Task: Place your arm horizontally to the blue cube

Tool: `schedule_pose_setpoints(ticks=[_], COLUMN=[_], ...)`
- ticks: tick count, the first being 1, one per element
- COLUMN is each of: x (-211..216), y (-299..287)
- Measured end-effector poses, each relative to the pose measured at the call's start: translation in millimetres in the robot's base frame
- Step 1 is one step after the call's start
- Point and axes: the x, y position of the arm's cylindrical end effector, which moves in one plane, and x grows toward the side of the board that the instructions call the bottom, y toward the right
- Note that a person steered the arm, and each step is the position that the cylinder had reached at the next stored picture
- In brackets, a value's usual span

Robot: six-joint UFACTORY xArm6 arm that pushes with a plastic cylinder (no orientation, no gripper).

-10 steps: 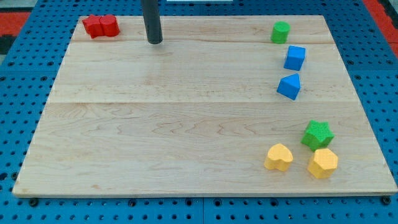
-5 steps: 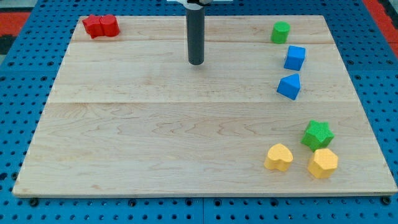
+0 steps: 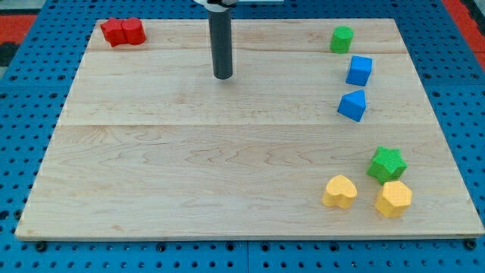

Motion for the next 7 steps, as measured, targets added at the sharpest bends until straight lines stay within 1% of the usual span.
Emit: schedule_pose_setpoints(ticks=[1, 2, 7], x=[0.0, 0.0, 0.0], y=[-22.1, -31.3, -30.5])
